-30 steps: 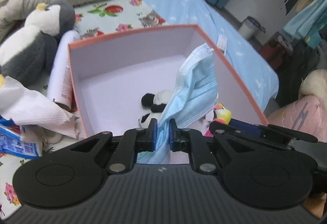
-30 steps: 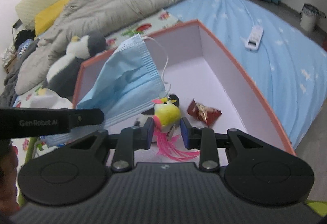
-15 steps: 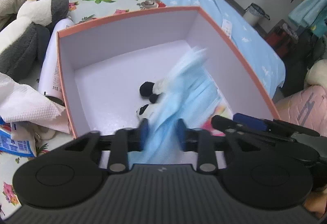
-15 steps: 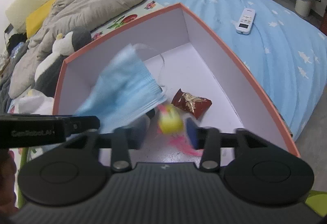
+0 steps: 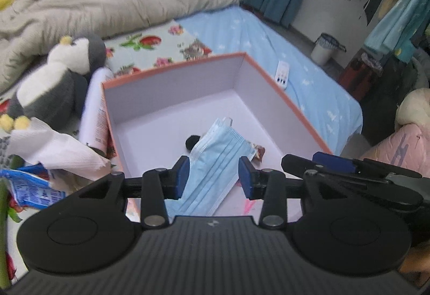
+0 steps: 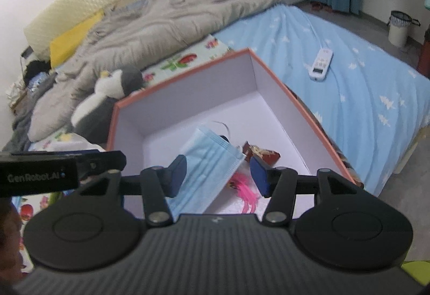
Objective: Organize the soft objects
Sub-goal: 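Withdraw both tools from the box toward the remaining items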
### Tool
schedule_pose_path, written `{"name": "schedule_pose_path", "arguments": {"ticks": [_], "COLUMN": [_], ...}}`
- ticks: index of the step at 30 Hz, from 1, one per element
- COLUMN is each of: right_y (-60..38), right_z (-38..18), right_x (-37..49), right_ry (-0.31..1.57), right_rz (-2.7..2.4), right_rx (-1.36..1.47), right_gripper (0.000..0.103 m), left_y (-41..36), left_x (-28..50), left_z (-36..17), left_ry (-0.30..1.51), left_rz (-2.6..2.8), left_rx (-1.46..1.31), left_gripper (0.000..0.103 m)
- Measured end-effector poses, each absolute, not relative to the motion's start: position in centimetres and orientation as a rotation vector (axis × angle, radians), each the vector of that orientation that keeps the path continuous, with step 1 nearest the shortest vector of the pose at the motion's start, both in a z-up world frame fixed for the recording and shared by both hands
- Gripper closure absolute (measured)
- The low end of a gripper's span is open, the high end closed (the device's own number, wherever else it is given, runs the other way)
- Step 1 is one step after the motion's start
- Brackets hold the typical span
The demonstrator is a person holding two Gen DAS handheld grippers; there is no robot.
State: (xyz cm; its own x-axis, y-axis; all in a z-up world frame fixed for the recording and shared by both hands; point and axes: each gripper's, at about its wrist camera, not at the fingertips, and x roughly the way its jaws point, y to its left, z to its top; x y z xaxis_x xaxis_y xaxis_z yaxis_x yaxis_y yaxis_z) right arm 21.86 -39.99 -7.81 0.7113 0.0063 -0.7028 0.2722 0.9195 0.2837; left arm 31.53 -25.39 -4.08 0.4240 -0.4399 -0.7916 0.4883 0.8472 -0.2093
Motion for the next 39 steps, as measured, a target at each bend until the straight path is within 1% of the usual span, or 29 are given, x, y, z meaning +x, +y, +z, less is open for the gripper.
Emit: {"name": "schedule_pose_path", "arguments": {"ticks": [9,20,32,34,36,39], "right_y": [-37.8,-34.8,-31.8,-31.1,-30.5,-29.6], "right_z": [-3.6,-0.6,-1.1,-1.2,-1.4,-1.7], "right_x": [18.2,13.5,10.4,10.0,9.7,9.4], "right_ry": [0.658,0.528,0.500,0.503,0.506,0.511], "right_rz": [-0.110,-0.061,-0.013,-0.001,0.013,0.036], "right_rx": [0.329,0.305,0.266,0.253,0.241,0.227], "right_gripper": [0.048,0.047,0.048,0.048,0.048,0.048], "left_y": [-21.6,-16.8,-11.8,-11.1,-10.5,-9.6], "left_x": [26.3,19.9,14.7,13.9,13.4,12.3], "left_z": [0.2,2.9,2.7,2.5,2.1,1.6], "left_ry": [0.848,0.728,0.684,0.684,0.681,0.680], "left_rz": [-0.562,-0.517,-0.426,-0.413,-0.401,-0.383], "left_rx": [-0.003,-0.022,-0.064,-0.064,-0.066,-0.068], "left_gripper": [0.057,0.057,0.057,0.055,0.052,0.052]}}
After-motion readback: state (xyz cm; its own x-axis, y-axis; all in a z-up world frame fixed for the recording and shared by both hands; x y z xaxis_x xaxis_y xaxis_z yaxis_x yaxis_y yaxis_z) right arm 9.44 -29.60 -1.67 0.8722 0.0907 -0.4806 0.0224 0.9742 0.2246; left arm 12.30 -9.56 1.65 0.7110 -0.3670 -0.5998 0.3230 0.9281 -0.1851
